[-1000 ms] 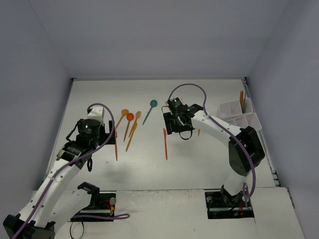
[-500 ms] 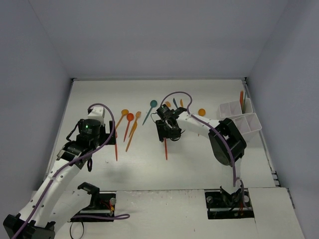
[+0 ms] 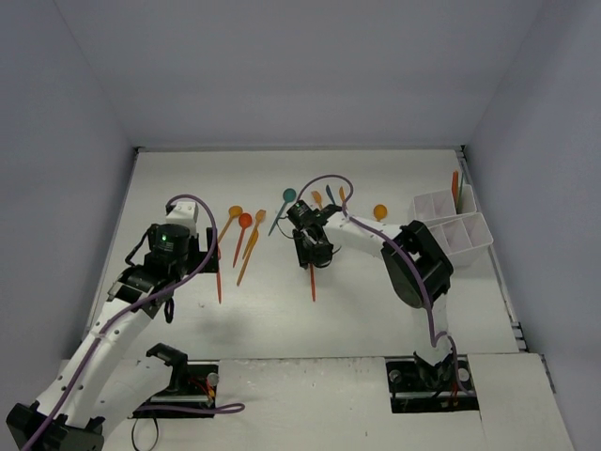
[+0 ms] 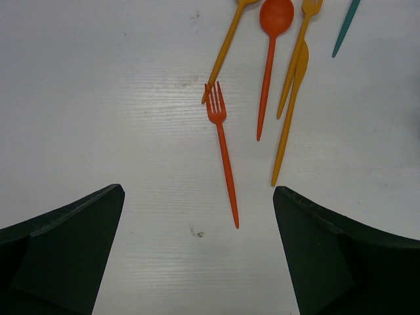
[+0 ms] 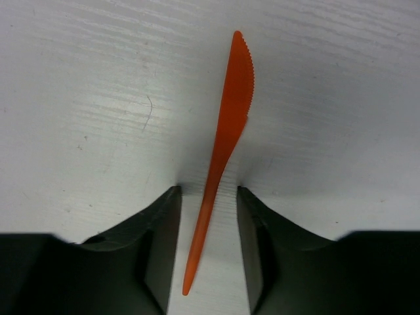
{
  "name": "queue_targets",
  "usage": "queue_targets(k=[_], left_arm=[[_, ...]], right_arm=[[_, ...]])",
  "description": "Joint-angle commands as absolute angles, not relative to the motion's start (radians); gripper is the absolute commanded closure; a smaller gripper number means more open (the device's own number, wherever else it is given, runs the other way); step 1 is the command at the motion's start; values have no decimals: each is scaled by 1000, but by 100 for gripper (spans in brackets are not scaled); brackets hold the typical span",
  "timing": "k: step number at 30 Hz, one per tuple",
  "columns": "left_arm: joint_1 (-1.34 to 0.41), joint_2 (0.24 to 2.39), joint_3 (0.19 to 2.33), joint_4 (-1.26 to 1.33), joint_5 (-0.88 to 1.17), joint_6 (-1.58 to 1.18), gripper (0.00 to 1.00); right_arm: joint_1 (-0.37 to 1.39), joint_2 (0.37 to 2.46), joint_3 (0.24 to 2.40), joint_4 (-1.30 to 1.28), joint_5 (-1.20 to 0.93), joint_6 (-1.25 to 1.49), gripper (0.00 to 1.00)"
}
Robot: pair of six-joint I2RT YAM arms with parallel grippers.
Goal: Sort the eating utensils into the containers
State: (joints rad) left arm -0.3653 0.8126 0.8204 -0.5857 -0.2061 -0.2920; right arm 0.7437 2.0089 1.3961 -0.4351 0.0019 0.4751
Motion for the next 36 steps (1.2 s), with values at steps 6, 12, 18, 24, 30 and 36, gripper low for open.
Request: queue_targets(k=[6, 12, 18, 24, 30, 36], left_arm=[[-360, 828, 824, -538, -198, -293, 3], [-360, 829, 824, -538, -197, -293, 3], [-360, 821, 824, -538, -199, -291, 3], [-359, 805, 823, -537, -199, -291, 3], [-359, 798, 824, -537, -198, -292, 3], [-360, 774, 822, -537, -195, -291, 3]], right_arm=[[773, 2038, 1416, -468, 43, 505, 100], [763, 1980, 1465, -465, 98, 484, 100], [716, 1780, 1532, -451, 255, 411, 100], [518, 1545, 1461, -373, 355, 279, 100], [309, 1328, 1361, -257, 387, 118, 100], [76, 1160, 1181, 21, 372, 6, 100]])
